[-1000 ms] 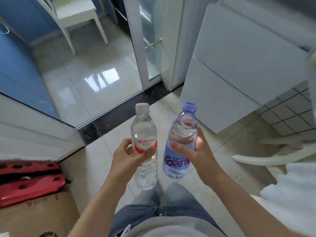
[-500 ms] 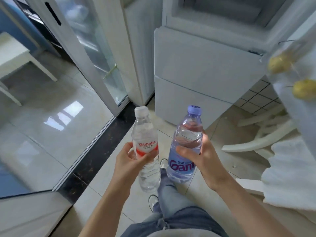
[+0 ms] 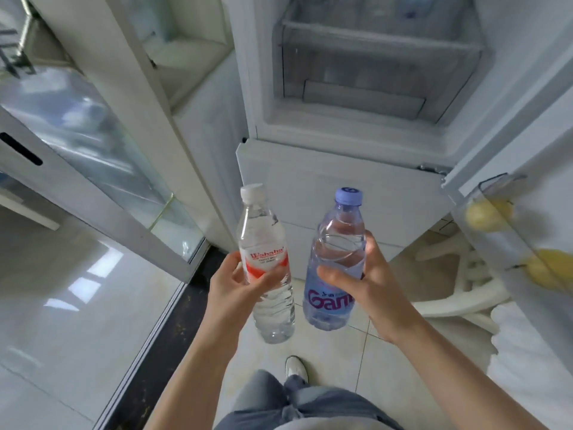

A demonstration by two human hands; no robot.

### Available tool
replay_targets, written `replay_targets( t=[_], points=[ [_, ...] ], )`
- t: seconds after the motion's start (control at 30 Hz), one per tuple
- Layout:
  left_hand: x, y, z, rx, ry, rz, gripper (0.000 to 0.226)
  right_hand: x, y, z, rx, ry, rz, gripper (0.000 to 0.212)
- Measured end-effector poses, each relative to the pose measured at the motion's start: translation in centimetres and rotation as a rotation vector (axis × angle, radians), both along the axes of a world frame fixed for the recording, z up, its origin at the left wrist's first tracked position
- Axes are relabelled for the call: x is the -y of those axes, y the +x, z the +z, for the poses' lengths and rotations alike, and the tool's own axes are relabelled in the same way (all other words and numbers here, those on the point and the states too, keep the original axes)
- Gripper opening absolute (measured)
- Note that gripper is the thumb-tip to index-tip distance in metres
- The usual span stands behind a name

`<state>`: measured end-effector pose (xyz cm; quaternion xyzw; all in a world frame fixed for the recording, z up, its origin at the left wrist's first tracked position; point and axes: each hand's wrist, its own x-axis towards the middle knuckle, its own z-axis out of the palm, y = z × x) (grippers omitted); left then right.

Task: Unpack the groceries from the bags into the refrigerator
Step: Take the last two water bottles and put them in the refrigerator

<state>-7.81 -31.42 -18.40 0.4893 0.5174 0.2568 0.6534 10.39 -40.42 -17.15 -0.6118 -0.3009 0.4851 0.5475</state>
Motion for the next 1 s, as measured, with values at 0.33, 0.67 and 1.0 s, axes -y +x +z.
replay_targets(
  t=[0.33,0.67,1.0],
  points=[
    [-13.2,5.9,2.5,0.071,0.082,-0.211,0.059,-9.6,4.3,2.3,0.067,0.057,-0.196,0.061],
    [-23.2,11.4,6.4,0.165,0.161,-0.428,0.059,-16.5,7.1,5.3,0.122,0.138,-0.391,0.061],
    [-28.0,18.2,10.6,0.355,0.226,-0.418,0.059,-21.0,12.9,9.9,0.215,0.251,-0.538,0.06]
  ],
)
